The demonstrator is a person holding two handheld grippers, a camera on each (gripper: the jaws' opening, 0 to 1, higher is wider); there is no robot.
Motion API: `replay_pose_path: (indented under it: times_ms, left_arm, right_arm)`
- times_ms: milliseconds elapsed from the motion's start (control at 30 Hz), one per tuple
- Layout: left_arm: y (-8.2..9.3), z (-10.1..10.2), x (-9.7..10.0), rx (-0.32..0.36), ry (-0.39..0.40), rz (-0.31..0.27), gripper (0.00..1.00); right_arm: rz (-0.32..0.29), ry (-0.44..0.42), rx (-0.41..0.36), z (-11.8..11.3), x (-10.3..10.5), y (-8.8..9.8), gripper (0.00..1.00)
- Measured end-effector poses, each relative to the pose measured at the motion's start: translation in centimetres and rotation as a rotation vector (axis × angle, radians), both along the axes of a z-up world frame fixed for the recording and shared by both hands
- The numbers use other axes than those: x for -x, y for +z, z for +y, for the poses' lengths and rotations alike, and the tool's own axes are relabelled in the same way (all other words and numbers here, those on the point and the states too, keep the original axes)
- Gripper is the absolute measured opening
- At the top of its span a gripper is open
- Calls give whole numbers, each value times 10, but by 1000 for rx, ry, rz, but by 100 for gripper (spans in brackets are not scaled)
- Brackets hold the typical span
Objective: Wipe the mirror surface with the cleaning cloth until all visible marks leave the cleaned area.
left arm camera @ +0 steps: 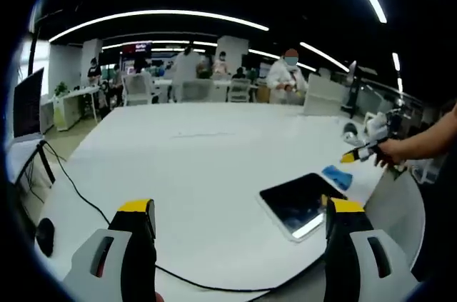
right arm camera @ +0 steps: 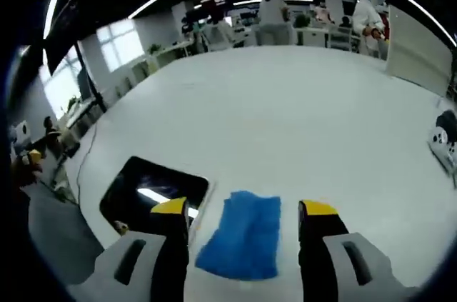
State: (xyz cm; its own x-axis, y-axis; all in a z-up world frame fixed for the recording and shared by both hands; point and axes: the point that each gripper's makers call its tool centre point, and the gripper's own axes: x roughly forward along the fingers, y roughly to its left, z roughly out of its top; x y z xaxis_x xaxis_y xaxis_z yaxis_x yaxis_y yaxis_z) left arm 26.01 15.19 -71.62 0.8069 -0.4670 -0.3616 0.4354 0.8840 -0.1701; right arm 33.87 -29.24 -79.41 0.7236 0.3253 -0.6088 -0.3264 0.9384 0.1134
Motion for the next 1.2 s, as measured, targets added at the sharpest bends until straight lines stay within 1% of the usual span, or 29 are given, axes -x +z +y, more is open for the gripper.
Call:
replay_pose_path:
  times_ms: [33, 67, 133, 167, 200, 233, 267, 300, 333, 367, 400, 433, 500, 533, 567, 600, 667, 733, 833, 900, 933, 967, 1033, 1100, 1200]
  left_arm:
    - [0, 1, -1, 10, 3, 2, 100]
    - [-1, 2, -1, 7, 1, 4, 100]
    - [-4, 3, -1, -16, -10, 5, 100]
    - [-5, 3, -2, -18, -17, 9, 100]
    - [-7, 3, -2, -21, -25, 15, 100]
    - [-7, 3, -2, -24, -29, 16, 100]
    - [-7, 2, -2, -30, -35, 14, 100]
    - [-8, 2, -2, -28, -37, 17, 100]
    - [-9, 2, -2, -23, -37, 23, 100]
    - [-10, 2, -2, -20, -36, 25, 100]
    - [-12, 2, -2, -14, -32, 29, 100]
    - [-13, 1, -1, -13, -30, 30, 100]
    - [-17, 1, 0, -15, -28, 36, 100]
    - [-17, 0, 0, -6, -29, 35, 100]
    - [-15, -2, 1, 25, -32, 32, 100]
    - [-16, -2, 1, 22, -32, 33, 100]
    - [-19, 0, 2, -19, -33, 34, 100]
    - [-19, 0, 3, -26, -37, 32, 100]
    - [-15, 1, 4, -23, -37, 22, 100]
    - [-14, 1, 6, -25, -33, 28, 100]
    - [-15, 2, 6, -24, -33, 36, 100]
    - [-14, 2, 7, -22, -33, 35, 100]
    - [-13, 4, 7, -21, -30, 29, 100]
    - [-10, 5, 7, -10, -16, 24, 100]
    - [-7, 4, 9, 10, 3, 20, 100]
  right_arm:
    - [2, 9, -2, -4, 4, 3, 70]
    - [-1, 28, 8, -7, 8, 4, 72]
    - [27, 76, 71, -17, 17, -1, 67]
    - [40, 66, 82, -23, 24, -2, 64]
    - [31, 60, 80, -26, 26, -2, 63]
    - [26, 54, 76, -31, 28, -2, 66]
    - [18, 33, 51, -36, 31, -3, 72]
    - [15, 23, 14, -36, 33, -3, 83]
    - [19, 16, -26, -35, 38, -4, 92]
    - [8, 20, -19, -37, 40, -5, 97]
    - [-1, 29, -9, -39, 46, -5, 98]
    - [-8, 37, -4, -39, 50, -5, 98]
    - [-4, 61, -2, -40, 60, -6, 98]
    - [-12, 79, -3, -39, 65, -5, 98]
    - [-20, 86, -2, -39, 69, -4, 98]
    - [-19, 93, 14, -41, 74, -4, 98]
    - [-31, 123, 37, -45, 76, -3, 98]
    - [-29, 137, 67, -50, 82, -2, 98]
    - [-31, 151, 65, -53, 88, 3, 98]
    - [-16, 163, 72, -56, 95, 4, 98]
    - [-27, 169, 62, -56, 98, 7, 98]
    - [-36, 166, 53, -59, 100, 9, 98]
    - [-25, 149, 40, -64, 104, 7, 98]
    - [-27, 130, 28, -68, 106, 6, 98]
    - [-14, 67, -20, -77, 103, 1, 98]
